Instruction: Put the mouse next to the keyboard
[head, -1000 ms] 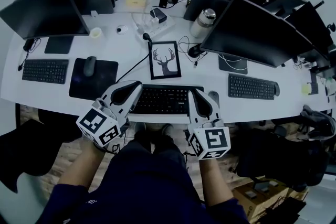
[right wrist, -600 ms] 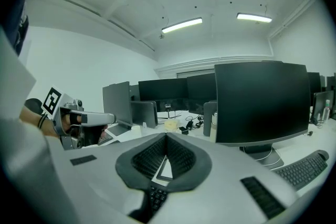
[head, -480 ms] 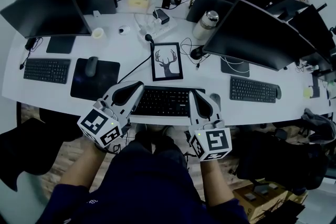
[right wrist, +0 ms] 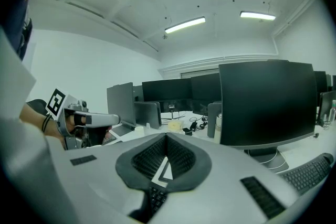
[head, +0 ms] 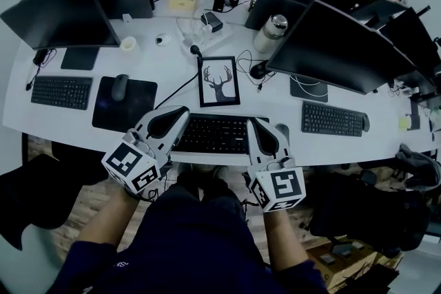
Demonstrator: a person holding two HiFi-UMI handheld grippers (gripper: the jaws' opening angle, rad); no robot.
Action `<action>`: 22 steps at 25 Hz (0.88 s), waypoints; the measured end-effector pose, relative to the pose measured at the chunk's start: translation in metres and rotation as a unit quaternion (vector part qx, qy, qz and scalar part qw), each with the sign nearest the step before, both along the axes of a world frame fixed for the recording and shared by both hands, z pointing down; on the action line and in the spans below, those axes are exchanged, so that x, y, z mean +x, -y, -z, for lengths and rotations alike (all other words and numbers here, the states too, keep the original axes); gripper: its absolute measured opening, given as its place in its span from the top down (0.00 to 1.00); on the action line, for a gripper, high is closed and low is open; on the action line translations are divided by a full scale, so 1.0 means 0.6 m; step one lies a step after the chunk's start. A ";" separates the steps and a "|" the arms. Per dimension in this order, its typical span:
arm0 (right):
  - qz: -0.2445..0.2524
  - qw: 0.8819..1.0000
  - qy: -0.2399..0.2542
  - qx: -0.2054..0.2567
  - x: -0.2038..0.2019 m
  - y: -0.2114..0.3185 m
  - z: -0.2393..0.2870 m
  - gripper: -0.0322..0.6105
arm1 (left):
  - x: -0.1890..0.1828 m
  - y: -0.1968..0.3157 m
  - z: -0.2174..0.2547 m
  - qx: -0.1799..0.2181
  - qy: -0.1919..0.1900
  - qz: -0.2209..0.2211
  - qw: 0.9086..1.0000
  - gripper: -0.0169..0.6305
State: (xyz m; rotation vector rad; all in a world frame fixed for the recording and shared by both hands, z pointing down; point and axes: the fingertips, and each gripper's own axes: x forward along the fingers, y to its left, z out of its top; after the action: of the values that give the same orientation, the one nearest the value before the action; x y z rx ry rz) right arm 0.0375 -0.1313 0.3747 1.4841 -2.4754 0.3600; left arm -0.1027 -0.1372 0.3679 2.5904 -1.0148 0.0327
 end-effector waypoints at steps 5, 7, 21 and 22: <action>0.008 1.000 0.005 0.001 -0.003 0.001 0.004 0.95 | 0.001 0.001 0.002 0.001 0.002 0.001 1.000 0.93; 0.011 1.000 0.007 0.002 -0.004 0.003 0.005 0.95 | 0.002 0.003 0.003 0.001 0.002 0.001 1.000 0.93; 0.013 1.000 0.014 -0.006 -0.003 0.005 -0.007 0.95 | 0.003 0.007 -0.005 -0.002 0.003 0.000 1.000 0.93; 0.013 1.000 0.015 -0.006 -0.002 0.006 -0.008 0.95 | 0.004 0.007 -0.005 -0.003 0.003 0.000 1.000 0.93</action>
State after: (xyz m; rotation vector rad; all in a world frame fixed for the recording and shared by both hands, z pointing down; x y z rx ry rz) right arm 0.0362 -0.1346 0.3793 1.4509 -2.5077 0.3945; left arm -0.1002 -0.1412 0.3709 2.5860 -1.0160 0.0444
